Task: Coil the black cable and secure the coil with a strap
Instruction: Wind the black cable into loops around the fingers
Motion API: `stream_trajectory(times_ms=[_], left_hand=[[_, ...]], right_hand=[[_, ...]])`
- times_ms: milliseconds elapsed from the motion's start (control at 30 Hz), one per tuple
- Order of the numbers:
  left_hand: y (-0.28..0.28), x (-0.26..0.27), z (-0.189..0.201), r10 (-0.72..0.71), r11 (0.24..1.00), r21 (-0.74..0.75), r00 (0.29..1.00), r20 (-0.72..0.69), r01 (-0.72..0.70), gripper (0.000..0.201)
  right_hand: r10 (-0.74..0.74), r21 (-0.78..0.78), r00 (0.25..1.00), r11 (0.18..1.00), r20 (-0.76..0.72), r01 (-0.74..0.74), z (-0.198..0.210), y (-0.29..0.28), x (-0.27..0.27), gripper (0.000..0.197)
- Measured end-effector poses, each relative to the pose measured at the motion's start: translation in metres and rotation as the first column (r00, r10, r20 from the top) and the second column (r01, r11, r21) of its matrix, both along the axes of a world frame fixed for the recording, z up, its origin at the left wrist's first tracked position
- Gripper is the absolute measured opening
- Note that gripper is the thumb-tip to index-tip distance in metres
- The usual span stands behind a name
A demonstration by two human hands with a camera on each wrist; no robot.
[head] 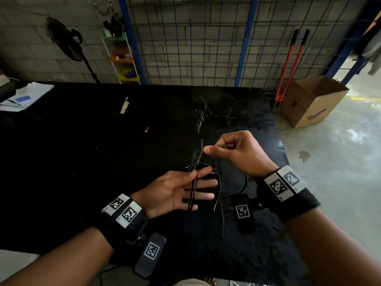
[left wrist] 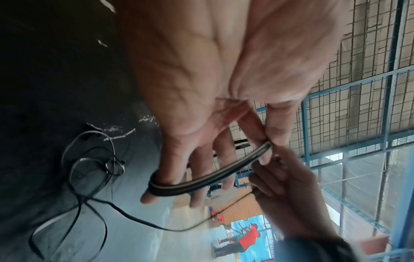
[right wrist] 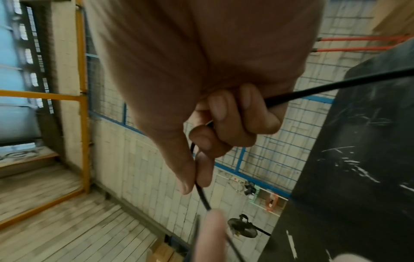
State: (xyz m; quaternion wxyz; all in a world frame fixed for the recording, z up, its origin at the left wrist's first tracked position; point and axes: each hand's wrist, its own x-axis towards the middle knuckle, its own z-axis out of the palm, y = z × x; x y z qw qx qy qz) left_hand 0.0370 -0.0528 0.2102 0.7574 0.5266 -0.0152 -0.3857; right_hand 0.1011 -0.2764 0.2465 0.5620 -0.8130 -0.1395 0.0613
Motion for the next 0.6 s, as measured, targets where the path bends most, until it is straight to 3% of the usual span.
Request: stream_trajectory(times_ms=[100,233,367,467,600], left_hand=[[0.002,0.008,-0.004,0.085,0.991,0.099,0.995,0.053,-0.09,0.046],[0.007,0.016,-0.008,0.173,0.981,0.075,0.982,0.078,-0.179,0.046],[0.016,0.029,0.0,0.293,0.956,-0.062,0.951,0.096,-0.288,0.046],[0.027,0.041,0.013,0.414,0.896,-0.218,0.906,0.087,-0.388,0.044],[0.039,0.05,0.03,0.41,0.823,-0.449,0.911,0.049,-0.346,0.042]], right_hand=[[0.048,0.044,0.997,0.998,0.066,-0.051,0.009,0.007,-0.018,0.025],[0.097,0.126,0.994,0.987,0.058,-0.104,-0.002,0.01,-0.039,0.016],[0.155,0.232,0.987,0.959,0.045,-0.161,-0.025,0.01,-0.058,0.016],[0.167,0.309,0.984,0.94,-0.058,-0.142,-0.048,0.008,-0.066,0.019],[0.137,0.359,0.96,0.932,-0.244,-0.041,-0.074,0.001,-0.068,0.025]])
